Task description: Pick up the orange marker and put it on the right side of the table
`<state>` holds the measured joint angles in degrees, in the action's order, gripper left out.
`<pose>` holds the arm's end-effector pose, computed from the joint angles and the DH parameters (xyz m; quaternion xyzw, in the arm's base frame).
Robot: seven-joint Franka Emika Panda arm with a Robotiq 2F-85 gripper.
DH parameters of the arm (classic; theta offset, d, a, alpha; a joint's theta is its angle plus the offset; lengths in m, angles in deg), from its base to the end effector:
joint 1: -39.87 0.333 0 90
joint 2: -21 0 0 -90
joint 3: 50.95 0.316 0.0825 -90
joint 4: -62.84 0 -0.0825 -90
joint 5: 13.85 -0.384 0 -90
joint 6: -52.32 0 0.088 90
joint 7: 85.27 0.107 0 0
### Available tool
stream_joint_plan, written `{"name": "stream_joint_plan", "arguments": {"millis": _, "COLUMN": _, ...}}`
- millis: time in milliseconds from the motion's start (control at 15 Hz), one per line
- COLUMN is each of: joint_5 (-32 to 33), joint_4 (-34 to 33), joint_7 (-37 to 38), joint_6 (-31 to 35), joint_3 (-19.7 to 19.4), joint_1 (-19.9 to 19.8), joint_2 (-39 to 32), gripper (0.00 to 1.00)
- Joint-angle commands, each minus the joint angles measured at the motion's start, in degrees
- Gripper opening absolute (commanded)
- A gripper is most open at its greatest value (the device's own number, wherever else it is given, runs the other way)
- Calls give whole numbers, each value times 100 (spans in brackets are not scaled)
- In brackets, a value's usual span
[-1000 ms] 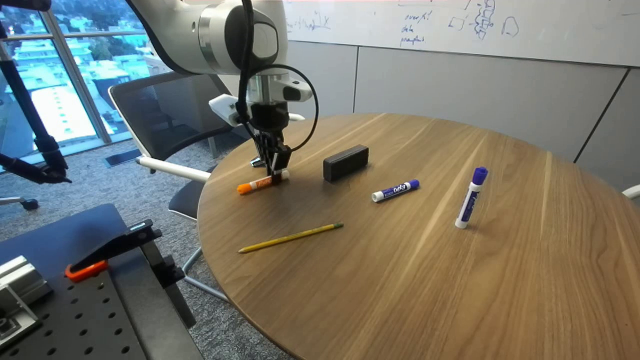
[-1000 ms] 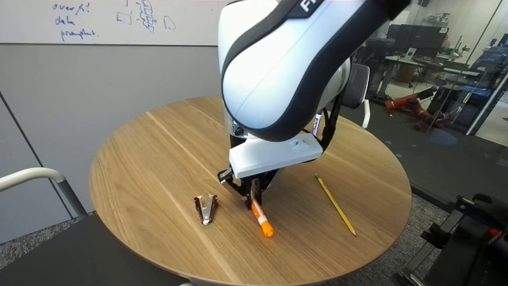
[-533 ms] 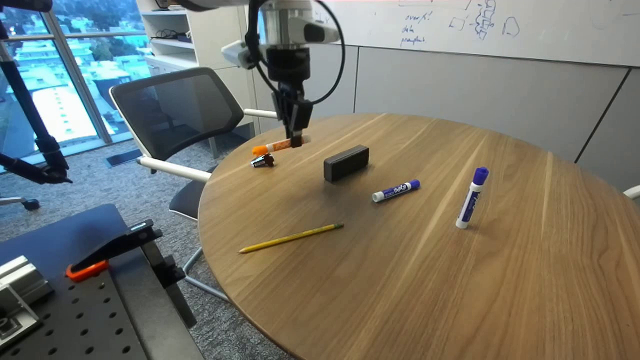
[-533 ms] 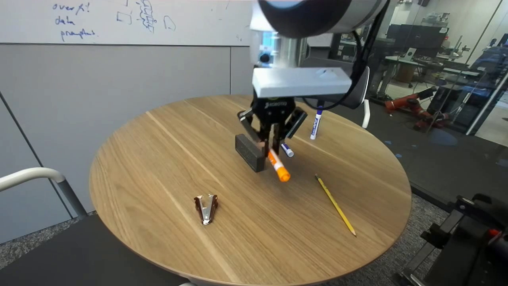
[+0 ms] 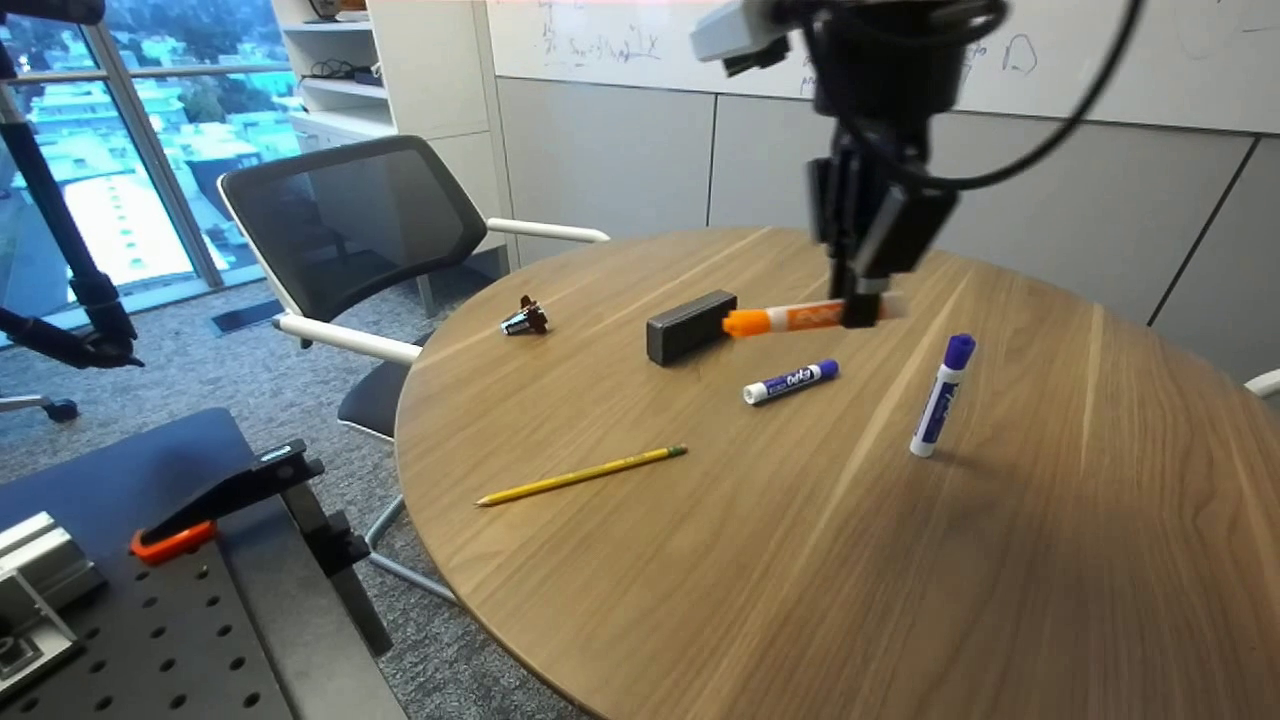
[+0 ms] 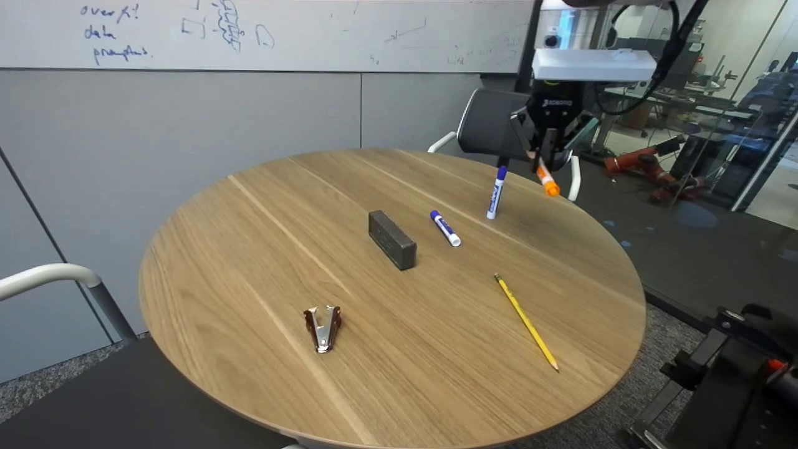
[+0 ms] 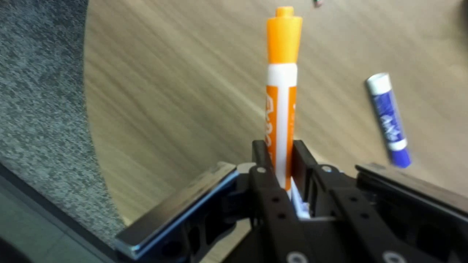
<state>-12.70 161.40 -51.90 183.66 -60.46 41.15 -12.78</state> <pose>0.6649 -0.0858 0.2483 0.9405 -0.3356 0.0067 0.0534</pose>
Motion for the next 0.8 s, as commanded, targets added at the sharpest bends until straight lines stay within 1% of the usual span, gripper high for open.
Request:
{"name": "stream_joint_plan", "arguments": {"millis": 0, "joint_5": -145, "joint_4": -1280, "joint_7": 234, "joint_6": -426, "joint_3": -294, "joint_1": -413, "joint_2": -1094, "gripper": 5}}
{"name": "stream_joint_plan", "arguments": {"millis": 200, "joint_5": -246, "joint_4": -2094, "joint_7": 441, "joint_6": -609, "joint_3": -388, "joint_1": -723, "joint_2": -2007, "gripper": 5}}
{"name": "stream_joint_plan", "arguments": {"millis": 400, "joint_5": -389, "joint_4": -2850, "joint_7": 733, "joint_6": -816, "joint_3": -341, "joint_1": -860, "joint_2": -2894, "gripper": 5}}
{"name": "stream_joint_plan", "arguments": {"millis": 533, "joint_5": -438, "joint_4": -3354, "joint_7": 898, "joint_6": -1040, "joint_3": -322, "joint_1": -881, "joint_2": -3353, "gripper": 5}}
{"name": "stream_joint_plan", "arguments": {"millis": 733, "joint_5": -439, "joint_4": -4059, "joint_7": 986, "joint_6": -1650, "joint_3": -291, "joint_1": -956, "joint_2": -3652, "gripper": 5}}
